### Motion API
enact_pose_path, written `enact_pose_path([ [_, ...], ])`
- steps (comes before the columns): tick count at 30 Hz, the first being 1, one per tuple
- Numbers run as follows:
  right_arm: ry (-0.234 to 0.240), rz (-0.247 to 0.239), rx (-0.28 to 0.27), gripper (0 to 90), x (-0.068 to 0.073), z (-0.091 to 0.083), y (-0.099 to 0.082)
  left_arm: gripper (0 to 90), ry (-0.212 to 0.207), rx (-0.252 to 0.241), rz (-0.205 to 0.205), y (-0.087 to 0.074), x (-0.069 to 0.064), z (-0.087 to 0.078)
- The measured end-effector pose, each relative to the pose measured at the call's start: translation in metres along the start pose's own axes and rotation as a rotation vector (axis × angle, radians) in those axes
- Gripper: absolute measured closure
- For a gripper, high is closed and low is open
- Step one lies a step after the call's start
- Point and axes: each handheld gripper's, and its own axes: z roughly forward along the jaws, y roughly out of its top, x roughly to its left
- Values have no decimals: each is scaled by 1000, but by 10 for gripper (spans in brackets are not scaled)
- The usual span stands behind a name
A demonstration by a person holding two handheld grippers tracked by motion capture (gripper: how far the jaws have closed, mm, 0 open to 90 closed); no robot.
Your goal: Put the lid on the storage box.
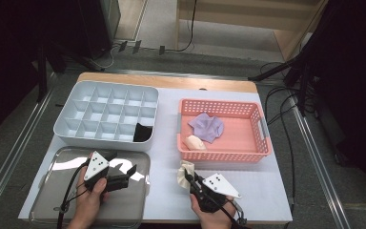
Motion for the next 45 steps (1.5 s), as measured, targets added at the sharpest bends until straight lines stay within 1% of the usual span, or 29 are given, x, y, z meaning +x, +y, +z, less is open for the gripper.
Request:
enact_pose_path([
  [3, 32, -1, 23, 838, 8, 4, -3, 140, -1, -4, -13, 0, 1, 0],
  [4, 42, -9, 36, 836, 11, 6, -5, 140, 0, -3, -11, 0, 1, -1],
  [6, 46, -14, 55, 830, 12, 7, -7, 140, 2, -2, -3, 0, 1, 0],
  [8, 44, -2, 59, 810, 10, 8, -8, 140, 2, -3, -3, 0, 0, 0],
  [11, 29, 14, 69, 800, 5, 7, -8, 140, 0, -3, -8, 0, 1, 0],
  [13, 13, 15, 72, 796, 0, 6, -8, 140, 1, -2, -7, 0, 1, 0],
  [14, 9, 23, 76, 778, -2, 6, -9, 140, 2, -2, -6, 0, 1, 0],
  [16, -8, 32, 81, 728, -7, 5, -10, 140, 3, -2, -4, 0, 1, 0],
  [18, -24, 44, 70, 648, -13, 3, -11, 140, 2, -2, -5, 0, 1, 0],
  [19, -37, 42, 63, 617, -16, 2, -11, 140, 2, -2, -5, 0, 1, 0],
  [21, -72, 21, 62, 569, -21, 0, -11, 140, 3, -3, -4, 0, 0, 0],
  [22, -82, 24, 53, 555, -24, -2, -10, 140, 3, -3, -3, 0, 0, 0],
  [26, -124, 48, -9, 539, -35, -12, 0, 140, 4, -3, -3, 0, 0, 0],
  [28, -135, 47, -36, 540, -38, -16, 5, 140, 3, -2, -2, 0, 0, 0],
  [29, -140, 39, -50, 540, -40, -17, 9, 140, 2, -2, -3, 0, 0, 0],
  [31, -146, 42, -59, 543, -42, -17, 17, 140, 4, -2, -3, 0, 0, 0],
  [34, -150, 27, -75, 548, -45, -14, 30, 140, 4, -2, -2, 0, 0, 0],
  [37, -150, 15, -72, 550, -46, -8, 42, 140, 4, -2, -2, 0, 0, 0],
  [41, -146, 5, -35, 552, -50, 8, 56, 140, 2, -2, -3, 0, 0, 0],
  [45, -151, 0, 5, 556, -54, 23, 63, 140, 0, -2, -5, 0, 1, 0],
])
